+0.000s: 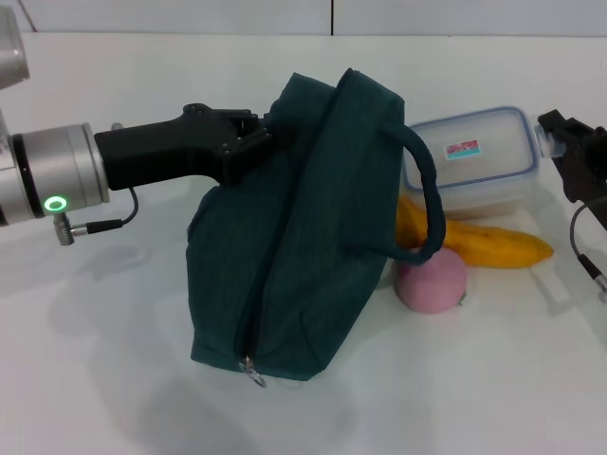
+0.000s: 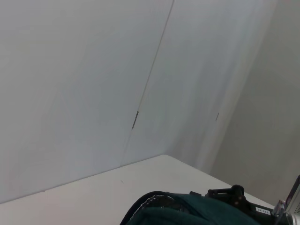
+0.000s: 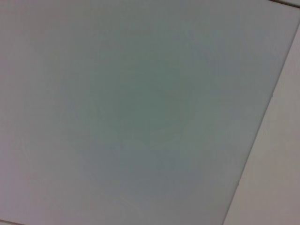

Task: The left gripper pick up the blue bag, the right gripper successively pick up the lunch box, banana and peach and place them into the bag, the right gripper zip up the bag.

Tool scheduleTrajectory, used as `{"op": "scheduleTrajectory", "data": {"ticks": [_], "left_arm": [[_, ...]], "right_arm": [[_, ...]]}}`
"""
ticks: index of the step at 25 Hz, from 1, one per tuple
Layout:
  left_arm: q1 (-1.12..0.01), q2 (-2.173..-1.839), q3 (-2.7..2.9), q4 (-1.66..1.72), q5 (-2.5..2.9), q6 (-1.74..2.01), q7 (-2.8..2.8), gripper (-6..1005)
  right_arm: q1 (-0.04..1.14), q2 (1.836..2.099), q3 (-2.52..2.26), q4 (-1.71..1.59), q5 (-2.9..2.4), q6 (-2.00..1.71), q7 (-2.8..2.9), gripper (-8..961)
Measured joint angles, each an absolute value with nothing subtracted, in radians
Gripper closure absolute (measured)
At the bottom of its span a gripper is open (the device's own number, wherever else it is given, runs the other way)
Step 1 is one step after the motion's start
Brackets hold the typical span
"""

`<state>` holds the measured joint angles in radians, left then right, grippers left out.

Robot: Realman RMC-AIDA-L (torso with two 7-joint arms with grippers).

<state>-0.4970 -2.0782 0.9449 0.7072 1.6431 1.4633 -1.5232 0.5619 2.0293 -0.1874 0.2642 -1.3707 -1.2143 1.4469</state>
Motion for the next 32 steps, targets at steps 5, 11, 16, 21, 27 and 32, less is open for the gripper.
{"op": "scheduleTrajectory", "data": {"ticks": [5, 11, 16, 21, 27, 32], "left_arm": [[-0.498, -2.08, 0.945, 0.707, 1.643, 1.463, -1.523, 884], [-0.497, -2.081, 0.945, 0.707, 1.643, 1.463, -1.523, 884], [-0.498, -2.082, 0.955, 0.707, 1.643, 1.463, -1.523, 884], [-0.504, -2.082, 0.956, 0.707, 1.643, 1.463, -1.523, 884], [-0.51, -2.082, 0.957, 0.707, 1.643, 1.463, -1.523, 884], [-0.521, -2.082, 0.957, 0.706, 1.644, 1.463, -1.523, 884]], "right_arm": [[0.561, 2.029, -0.188, 0.262, -1.371, -1.21, 1.447, 854], [0.561, 2.029, -0.19, 0.259, -1.371, -1.145, 1.481, 844], [0.557, 2.029, -0.193, 0.248, -1.396, -1.116, 1.496, 821], [0.544, 2.029, -0.19, 0.245, -1.404, -1.123, 1.496, 763], [0.543, 2.029, -0.186, 0.258, -1.405, -1.125, 1.494, 609], [0.548, 2.029, -0.182, 0.28, -1.406, -1.126, 1.494, 615]]}}
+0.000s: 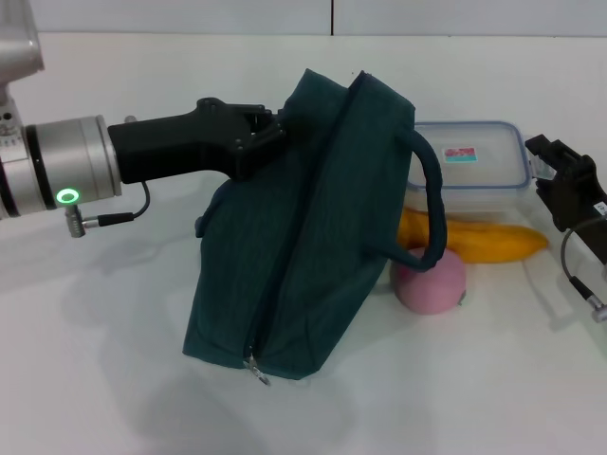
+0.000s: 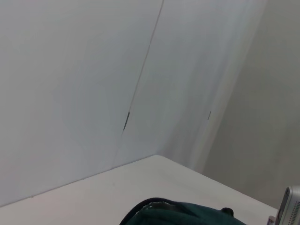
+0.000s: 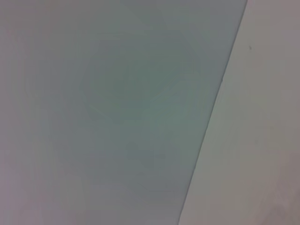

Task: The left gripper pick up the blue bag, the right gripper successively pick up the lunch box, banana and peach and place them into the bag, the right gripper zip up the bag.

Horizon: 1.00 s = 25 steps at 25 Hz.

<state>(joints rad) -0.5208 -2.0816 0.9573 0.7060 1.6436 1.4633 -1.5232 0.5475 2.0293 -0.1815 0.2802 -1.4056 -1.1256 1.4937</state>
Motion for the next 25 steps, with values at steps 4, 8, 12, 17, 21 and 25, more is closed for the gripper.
{"op": "scheduleTrajectory", "data": {"ticks": [4, 8, 12, 17, 21, 25], "left_arm": [[-0.524, -2.082, 0.965, 0.707, 1.645, 1.463, -1.523, 883], [-0.525, -2.081, 0.971, 0.712, 1.645, 1.463, -1.523, 883], [-0.525, -2.079, 0.976, 0.712, 1.646, 1.463, -1.523, 883], [-0.521, -2.075, 0.979, 0.709, 1.653, 1.466, -1.522, 883], [-0.523, -2.078, 0.98, 0.71, 1.667, 1.466, -1.522, 883], [-0.524, -2.079, 0.982, 0.714, 1.669, 1.468, -1.522, 883]], "right_arm": [[0.551, 2.029, -0.18, 0.292, -1.406, -1.127, 1.494, 622], [0.556, 2.029, -0.179, 0.301, -1.408, -1.136, 1.494, 628], [0.557, 2.029, -0.18, 0.307, -1.419, -1.139, 1.488, 635], [0.537, 2.029, -0.18, 0.312, -1.423, -1.159, 1.479, 649], [0.538, 2.029, -0.179, 0.328, -1.422, -1.162, 1.471, 658], [0.544, 2.029, -0.165, 0.338, -1.422, -1.16, 1.47, 666]]}}
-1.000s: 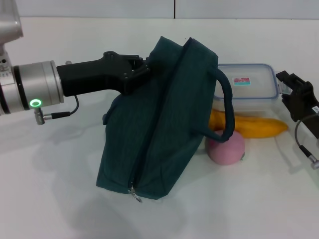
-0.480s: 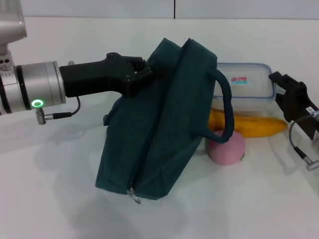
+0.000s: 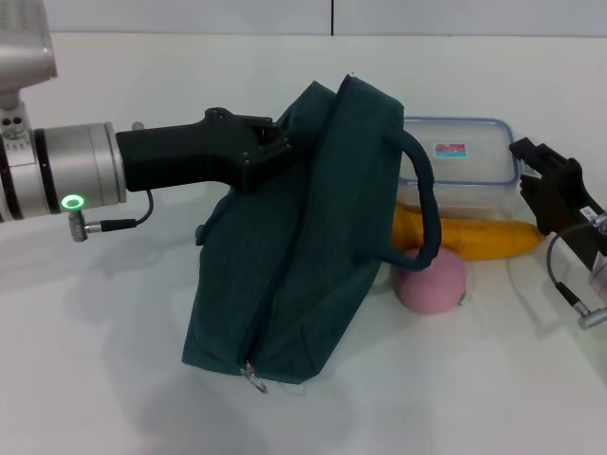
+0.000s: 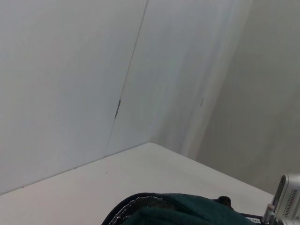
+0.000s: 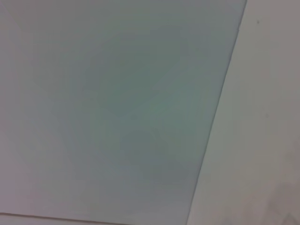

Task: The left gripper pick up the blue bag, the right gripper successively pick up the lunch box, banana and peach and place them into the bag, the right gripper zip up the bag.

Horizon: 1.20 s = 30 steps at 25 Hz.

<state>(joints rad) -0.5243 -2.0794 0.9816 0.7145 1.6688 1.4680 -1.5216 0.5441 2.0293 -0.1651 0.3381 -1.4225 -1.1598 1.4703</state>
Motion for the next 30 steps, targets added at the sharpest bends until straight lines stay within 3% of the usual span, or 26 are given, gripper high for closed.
{"op": "scheduleTrajectory", "data": {"ticks": [30], "left_arm": [[-0.527, -2.08, 0.997, 0.715, 1.668, 1.469, -1.489, 886]], "right_arm": [[0.594, 2.029, -0.08, 0.318, -1.421, -1.081, 1.469, 708]]}}
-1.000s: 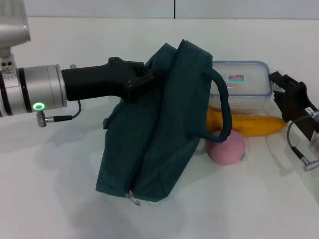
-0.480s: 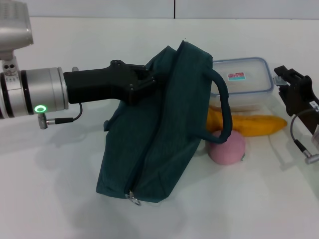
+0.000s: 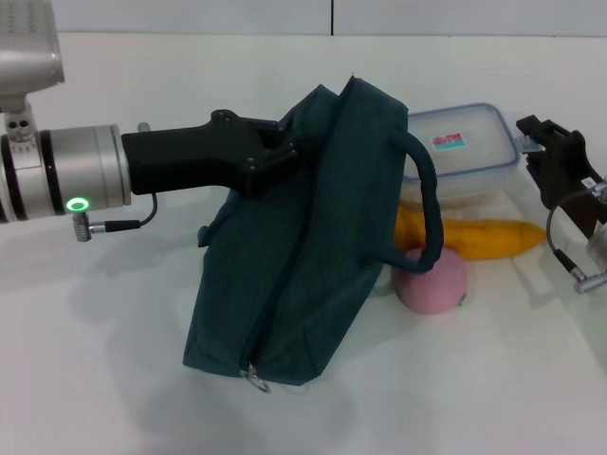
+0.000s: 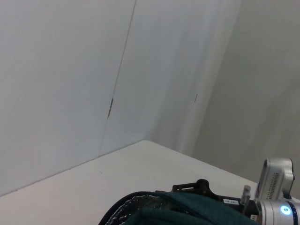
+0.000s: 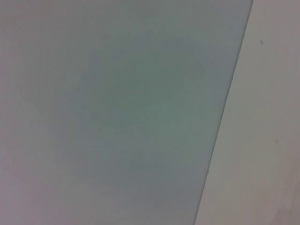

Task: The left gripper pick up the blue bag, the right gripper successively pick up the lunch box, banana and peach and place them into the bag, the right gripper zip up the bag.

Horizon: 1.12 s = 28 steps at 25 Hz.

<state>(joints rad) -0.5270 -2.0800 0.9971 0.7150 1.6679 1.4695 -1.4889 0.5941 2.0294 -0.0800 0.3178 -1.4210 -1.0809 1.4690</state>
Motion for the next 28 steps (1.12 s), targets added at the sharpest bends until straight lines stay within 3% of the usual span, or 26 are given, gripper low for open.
{"op": "scheduleTrajectory", "data": {"ticks": [20, 23, 28], "left_arm": [[-0.526, -2.077, 1.009, 0.709, 1.67, 1.47, -1.46, 887], [-0.526, -2.077, 1.009, 0.709, 1.67, 1.47, -1.46, 887], [-0.527, -2.077, 1.009, 0.708, 1.67, 1.471, -1.459, 887]], "right_arm": [[0.619, 2.029, -0.078, 0.262, -1.446, -1.032, 1.443, 705], [0.624, 2.029, -0.078, 0.26, -1.447, -1.027, 1.443, 616], [0.644, 2.029, -0.079, 0.259, -1.447, -1.002, 1.444, 607]]}}
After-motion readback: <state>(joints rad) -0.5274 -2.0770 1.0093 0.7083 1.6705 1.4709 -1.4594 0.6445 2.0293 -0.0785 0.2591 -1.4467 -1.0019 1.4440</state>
